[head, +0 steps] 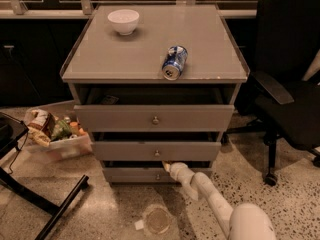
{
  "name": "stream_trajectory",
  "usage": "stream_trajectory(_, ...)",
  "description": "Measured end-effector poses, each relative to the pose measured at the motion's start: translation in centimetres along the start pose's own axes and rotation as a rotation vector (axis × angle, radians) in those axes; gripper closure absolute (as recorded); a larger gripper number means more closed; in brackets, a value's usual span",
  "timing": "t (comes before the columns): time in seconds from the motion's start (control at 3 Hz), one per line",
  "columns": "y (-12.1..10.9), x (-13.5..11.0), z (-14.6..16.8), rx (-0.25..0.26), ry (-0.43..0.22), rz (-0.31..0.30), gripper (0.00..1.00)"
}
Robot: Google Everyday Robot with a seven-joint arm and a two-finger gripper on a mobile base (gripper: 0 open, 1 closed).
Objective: Open bottom drawer
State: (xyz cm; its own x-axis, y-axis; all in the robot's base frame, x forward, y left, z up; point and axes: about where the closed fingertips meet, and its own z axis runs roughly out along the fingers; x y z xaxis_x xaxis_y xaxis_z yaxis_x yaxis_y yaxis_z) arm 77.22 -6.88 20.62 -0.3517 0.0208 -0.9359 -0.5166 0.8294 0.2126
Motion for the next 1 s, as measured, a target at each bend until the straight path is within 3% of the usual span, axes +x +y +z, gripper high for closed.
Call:
stream_trajectory(0.33, -1.3, 0.7, -0.1, 0.064, 0.039, -0.021, 1.00)
stream_trajectory(0.67, -2.8, 2.0, -2.1, 0.141, 0.121, -0.039, 1.00)
stream_trajectory(1.0, -3.1, 2.5, -3.0, 0.164, 0.154, -0.035, 1.00)
